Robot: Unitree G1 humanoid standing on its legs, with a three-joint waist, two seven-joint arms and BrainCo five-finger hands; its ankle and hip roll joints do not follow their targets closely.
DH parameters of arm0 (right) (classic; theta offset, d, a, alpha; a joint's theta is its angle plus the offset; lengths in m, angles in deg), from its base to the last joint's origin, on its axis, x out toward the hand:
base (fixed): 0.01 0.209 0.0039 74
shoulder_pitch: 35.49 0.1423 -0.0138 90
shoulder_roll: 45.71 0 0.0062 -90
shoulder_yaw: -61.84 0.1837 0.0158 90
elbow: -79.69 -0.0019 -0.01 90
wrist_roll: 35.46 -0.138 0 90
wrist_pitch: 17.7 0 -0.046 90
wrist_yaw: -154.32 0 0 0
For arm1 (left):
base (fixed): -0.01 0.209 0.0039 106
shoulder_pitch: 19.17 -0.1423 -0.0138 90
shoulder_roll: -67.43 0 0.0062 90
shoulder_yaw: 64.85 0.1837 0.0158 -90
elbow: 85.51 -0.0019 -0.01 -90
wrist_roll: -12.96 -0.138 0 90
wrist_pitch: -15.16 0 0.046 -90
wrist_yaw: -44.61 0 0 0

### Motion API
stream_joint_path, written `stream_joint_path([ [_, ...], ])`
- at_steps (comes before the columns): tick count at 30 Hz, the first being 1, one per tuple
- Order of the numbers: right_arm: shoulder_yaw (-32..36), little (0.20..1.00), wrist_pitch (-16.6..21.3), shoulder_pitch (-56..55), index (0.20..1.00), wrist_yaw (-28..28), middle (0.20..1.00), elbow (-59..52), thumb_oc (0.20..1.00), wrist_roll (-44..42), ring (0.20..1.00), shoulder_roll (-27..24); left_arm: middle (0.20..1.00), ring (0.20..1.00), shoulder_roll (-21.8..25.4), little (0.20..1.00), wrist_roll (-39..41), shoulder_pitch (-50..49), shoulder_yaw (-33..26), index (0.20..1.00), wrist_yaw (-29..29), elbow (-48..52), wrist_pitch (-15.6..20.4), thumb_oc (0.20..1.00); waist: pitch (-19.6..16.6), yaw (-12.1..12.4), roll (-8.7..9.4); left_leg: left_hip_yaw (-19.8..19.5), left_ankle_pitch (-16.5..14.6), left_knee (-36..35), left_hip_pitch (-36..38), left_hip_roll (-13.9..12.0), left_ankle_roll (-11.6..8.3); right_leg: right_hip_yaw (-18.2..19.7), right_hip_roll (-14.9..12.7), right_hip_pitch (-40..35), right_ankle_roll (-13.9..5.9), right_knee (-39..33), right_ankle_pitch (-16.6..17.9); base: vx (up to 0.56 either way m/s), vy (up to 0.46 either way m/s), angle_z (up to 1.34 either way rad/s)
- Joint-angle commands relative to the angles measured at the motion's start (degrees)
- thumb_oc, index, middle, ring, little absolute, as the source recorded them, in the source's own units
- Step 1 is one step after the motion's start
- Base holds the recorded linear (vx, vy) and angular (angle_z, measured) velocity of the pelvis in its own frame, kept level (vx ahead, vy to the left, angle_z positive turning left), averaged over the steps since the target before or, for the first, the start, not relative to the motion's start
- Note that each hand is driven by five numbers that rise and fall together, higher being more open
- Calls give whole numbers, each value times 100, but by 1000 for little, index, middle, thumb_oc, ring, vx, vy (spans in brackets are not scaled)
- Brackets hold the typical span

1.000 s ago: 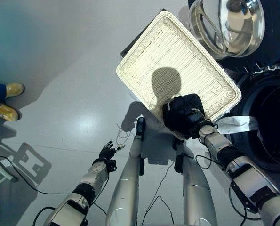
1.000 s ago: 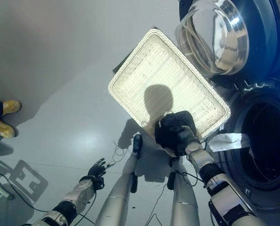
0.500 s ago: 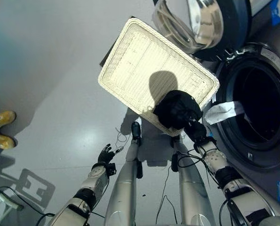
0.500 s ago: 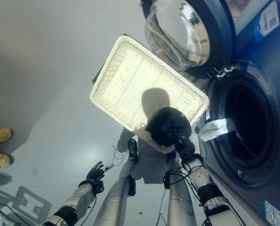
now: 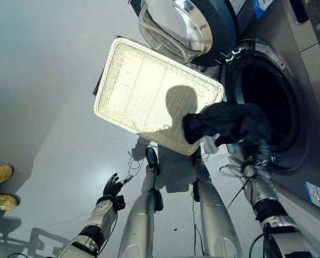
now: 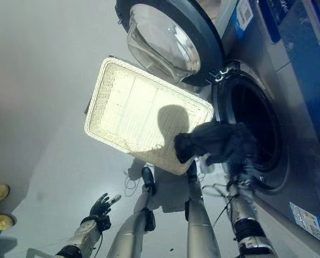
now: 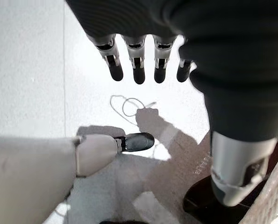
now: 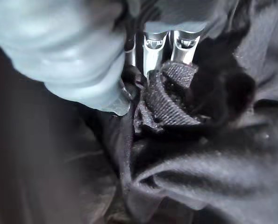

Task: Put the clothes into the washing machine.

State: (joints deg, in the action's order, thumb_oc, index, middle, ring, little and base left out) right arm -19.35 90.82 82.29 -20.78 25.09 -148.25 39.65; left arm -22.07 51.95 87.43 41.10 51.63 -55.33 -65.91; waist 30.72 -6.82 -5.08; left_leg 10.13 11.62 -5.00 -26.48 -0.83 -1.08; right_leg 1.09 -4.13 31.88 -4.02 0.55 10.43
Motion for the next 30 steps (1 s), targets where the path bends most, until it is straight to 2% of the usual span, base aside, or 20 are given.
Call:
stream_joint_path([
  [1, 723, 200, 1168, 251, 200, -565, 200, -348, 200, 78, 200, -762, 1000, 1000, 197, 1000, -243, -126, -110, 1000, -59, -268, 4, 1000, -93, 70, 63, -97, -699, 499, -88, 325, -49, -399, 273, 164, -158, 601, -488, 106, -185, -6],
  [2, 918, 200, 1680, 825, 200, -1455, 200, -195, 200, 582, 200, -1447, 1000, 1000, 306, 1000, -271, -106, -21, 1000, -15, -150, -172, 1000, -93, 138, 35, -149, -767, 562, -55, 282, -73, -433, 300, 92, -122, 713, -650, 87, -163, -3],
  [3, 918, 200, 1808, 901, 200, -1574, 200, -173, 200, 659, 200, -1524, 1000, 1000, 318, 1000, -279, -84, -17, 1000, -2, -127, -205, 1000, -93, 147, 33, -149, -733, 577, -101, 278, -71, -432, 308, 126, -105, 722, -624, 156, -267, -4],
  [4, 973, 200, 2190, 1227, 200, -2138, 200, -65, 200, 983, 200, -1938, 1000, 1000, 399, 1000, -292, -71, 63, 1000, 28, -64, -300, 1000, -93, 199, 34, -222, -769, 623, -105, 255, -90, -473, 335, 95, -75, 835, -754, 90, -177, -3],
  [5, 955, 200, 2428, 1364, 200, -2378, 200, 32, 200, 1133, 200, -2118, 1000, 1000, 424, 1000, -283, -52, 82, 1000, 36, -34, -347, 1000, -93, 218, 21, -253, -775, 648, -134, 246, -98, -494, 345, 113, -56, 891, -798, 154, -270, -1],
  [6, 964, 200, 3157, 1781, 200, -2833, 200, 362, 200, 1182, 200, -2725, 1000, 1000, 559, 1000, -240, -52, 160, 1000, -1, 33, -421, 1000, -93, 292, 37, -336, -780, 767, -243, 231, -120, -578, 364, 154, 5, 1051, -900, 77, -193, 0],
  [7, 974, 200, 3322, 1847, 200, -2920, 200, 434, 200, 1210, 200, -2833, 1000, 1000, 583, 1000, -230, -43, 175, 1000, 2, 64, -444, 1000, -93, 304, 41, -345, -738, 800, -315, 228, -123, -596, 368, 204, 23, 1078, -870, 113, -232, 3],
  [8, 994, 200, 3845, 1973, 200, -3112, 200, 599, 200, 1293, 200, -3124, 1000, 1000, 649, 1000, -199, -42, 239, 1000, 2, 150, -524, 1000, -93, 332, 47, -398, -783, 913, -377, 238, -149, -652, 369, 229, 51, 1197, -967, 52, -138, 3],
  [9, 1000, 200, 4013, 2016, 200, -3176, 200, 639, 200, 1307, 200, -3206, 1000, 1000, 663, 1000, -190, -26, 250, 1000, 1, 179, -547, 1000, -93, 338, 45, -403, -752, 951, -441, 239, -152, -672, 369, 277, 68, 1220, -943, 100, -173, 11],
  [11, 936, 222, 4514, 2250, 222, -3398, 222, 1093, 222, 1031, 222, -3754, 1000, 1000, 789, 1000, -160, 8, 367, 1000, -65, 340, -715, 1000, -93, 379, 31, -470, -792, 1214, -651, 261, -175, -777, 342, 411, 126, 1439, -1047, 105, -155, 16],
  [12, 922, 351, 4483, 2288, 351, -3349, 351, 1147, 351, 951, 351, -3815, 1000, 1000, 803, 1000, -147, 29, 385, 1000, -75, 362, -748, 1000, -93, 381, 23, -480, -789, 1248, -696, 263, -177, -789, 336, 446, 133, 1462, -1047, 128, -148, 14],
  [13, 816, 1000, 4237, 2291, 1000, -3167, 1000, 1394, 1000, 590, 1000, -3969, 1000, 1000, 875, 1000, -135, 35, 431, 1000, -145, 438, -819, 1000, -93, 402, 15, -511, -788, 1361, -809, 266, -182, -844, 322, 530, 161, 1552, -1066, 93, -105, 9],
  [15, 675, 1000, 3811, 2310, 1000, -2878, 1000, 1640, 1000, 155, 1000, -4004, 1000, 1000, 902, 1000, -124, 12, 507, 1000, -181, 507, -833, 1000, -93, 415, 3, -541, -819, 1490, -930, 282, -175, -883, 304, 631, 173, 1658, -1098, 92, -84, 13],
  [17, 614, 1000, 3256, 2272, 1000, -3018, 1000, 1767, 1000, -21, 1000, -3943, 1000, 1000, 897, 1000, -138, -13, 552, 1000, -204, 551, -858, 1000, -93, 425, -12, -559, -880, 1563, -955, 298, -181, -895, 289, 650, 171, 1717, -1162, 80, -49, 11],
  [18, 608, 1000, 2272, 2250, 1000, -3344, 1000, 1999, 1000, -21, 1000, -3791, 1000, 1000, 881, 1000, -168, 4, 585, 1000, -246, 565, -854, 1000, -93, 454, -39, -566, -842, 1625, -1081, 308, -164, -903, 289, 759, 192, 1745, -1118, 92, -47, 6],
  [19, 553, 1000, 1724, 2210, 1000, -3570, 1000, 2141, 1000, -21, 1000, -3680, 1000, 1000, 870, 1000, -177, 7, 627, 1000, -254, 572, -858, 1000, -93, 470, -55, -576, -882, 1647, -1073, 320, -159, -900, 284, 751, 191, 1764, -1153, 96, -42, 6],
  [20, 443, 1000, 837, 2261, 1000, -3863, 1000, 2426, 1000, -21, 1000, -3512, 1000, 1000, 871, 1000, -156, 41, 707, 1000, -277, 608, -845, 1000, -93, 524, -115, -574, -880, 1642, -1123, 332, -133, -895, 301, 808, 216, 1805, -1181, 73, -21, 6],
  [24, 322, 1000, 107, 2270, 1000, -3755, 1000, 2758, 1000, -21, 1000, -3279, 1000, 1000, 838, 1000, -153, 83, 773, 1000, -328, 563, -796, 1000, -93, 581, -217, -570, -873, 1660, -1172, 354, -122, -916, 304, 868, 247, 1953, -1277, 26, 1, 8],
  [26, 405, 1000, -11, 2156, 1000, -3770, 1000, 2839, 1000, -21, 1000, -3085, 1000, 1000, 788, 1000, -178, 82, 738, 1000, -378, 496, -761, 1000, -93, 593, -277, -562, -880, 1664, -1160, 368, -118, -921, 302, 880, 262, 2035, -1343, 28, 33, 3],
  [30, 368, 1000, 15, 2063, 1000, -3695, 1000, 3095, 1000, 151, 1000, -2942, 1000, 1000, 665, 1000, -227, 59, 792, 1000, -331, 434, -700, 1000, -93, 614, -368, -556, -873, 1623, -1123, 403, -103, -925, 287, 880, 260, 2079, -1385, 12, 48, 4],
])
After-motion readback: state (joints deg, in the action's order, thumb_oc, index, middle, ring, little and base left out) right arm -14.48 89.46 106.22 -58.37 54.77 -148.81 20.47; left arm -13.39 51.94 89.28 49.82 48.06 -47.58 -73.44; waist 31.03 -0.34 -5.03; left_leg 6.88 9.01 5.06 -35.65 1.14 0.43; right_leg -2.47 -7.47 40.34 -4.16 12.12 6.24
